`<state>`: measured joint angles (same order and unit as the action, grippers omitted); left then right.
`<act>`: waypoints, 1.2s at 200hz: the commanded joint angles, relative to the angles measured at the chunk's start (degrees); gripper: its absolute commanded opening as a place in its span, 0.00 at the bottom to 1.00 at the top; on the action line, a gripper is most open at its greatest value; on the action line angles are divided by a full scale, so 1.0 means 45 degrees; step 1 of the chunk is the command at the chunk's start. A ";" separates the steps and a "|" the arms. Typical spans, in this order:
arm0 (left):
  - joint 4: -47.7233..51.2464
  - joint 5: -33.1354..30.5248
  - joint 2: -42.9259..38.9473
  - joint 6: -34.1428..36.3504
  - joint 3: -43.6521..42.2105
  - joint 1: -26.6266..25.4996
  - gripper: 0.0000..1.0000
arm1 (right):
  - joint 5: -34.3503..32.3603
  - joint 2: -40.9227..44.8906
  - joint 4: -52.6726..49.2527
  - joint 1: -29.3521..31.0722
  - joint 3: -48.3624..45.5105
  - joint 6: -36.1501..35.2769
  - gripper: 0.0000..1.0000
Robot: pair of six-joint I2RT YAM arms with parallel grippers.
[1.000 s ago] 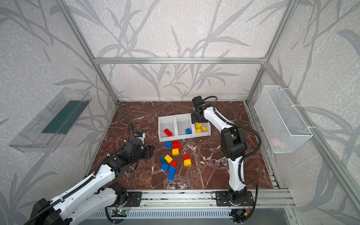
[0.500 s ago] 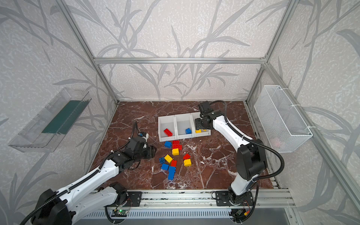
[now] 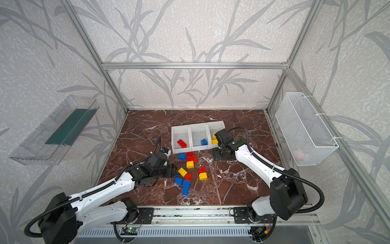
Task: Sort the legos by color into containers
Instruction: 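Grasp a blue brick with the left gripper while the right withdraws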
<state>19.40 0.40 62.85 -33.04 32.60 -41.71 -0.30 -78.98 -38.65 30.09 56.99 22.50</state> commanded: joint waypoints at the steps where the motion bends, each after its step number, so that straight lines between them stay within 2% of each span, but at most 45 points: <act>1: -0.0208 -0.0136 0.0468 -0.0529 0.0275 -0.0259 0.63 | 0.0149 0.0867 0.0281 0.0111 -0.0507 0.0616 0.70; 49: -0.0773 0.0124 0.1475 -0.0630 0.0398 -0.0389 0.64 | 0.0017 0.1840 -0.0022 0.0189 -0.1380 0.1016 0.70; 94: -0.0205 0.0267 0.2482 -0.0452 0.0929 -0.0408 0.63 | -0.0071 0.2121 -0.0039 0.0206 -0.1727 0.1348 0.70; 160: 0.0400 -0.0447 0.2527 -0.0627 0.0881 -0.0462 0.57 | -0.0091 0.1887 -0.0085 0.0451 -0.1524 0.1572 0.70; 197: 0.0934 -0.1019 0.2221 -0.0531 0.0827 -0.0499 0.57 | -0.0205 0.1833 -0.0087 0.0616 -0.1474 0.1736 0.70; 240: -0.0072 -0.0346 0.2422 -0.0354 0.0573 -0.0531 0.58 | -0.0301 0.1673 -0.0049 0.0782 -0.1513 0.1851 0.70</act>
<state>20.82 -1.58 73.69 -34.54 35.42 -43.83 -0.62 -71.02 -38.04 32.97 49.65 30.11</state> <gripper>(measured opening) 0.579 0.699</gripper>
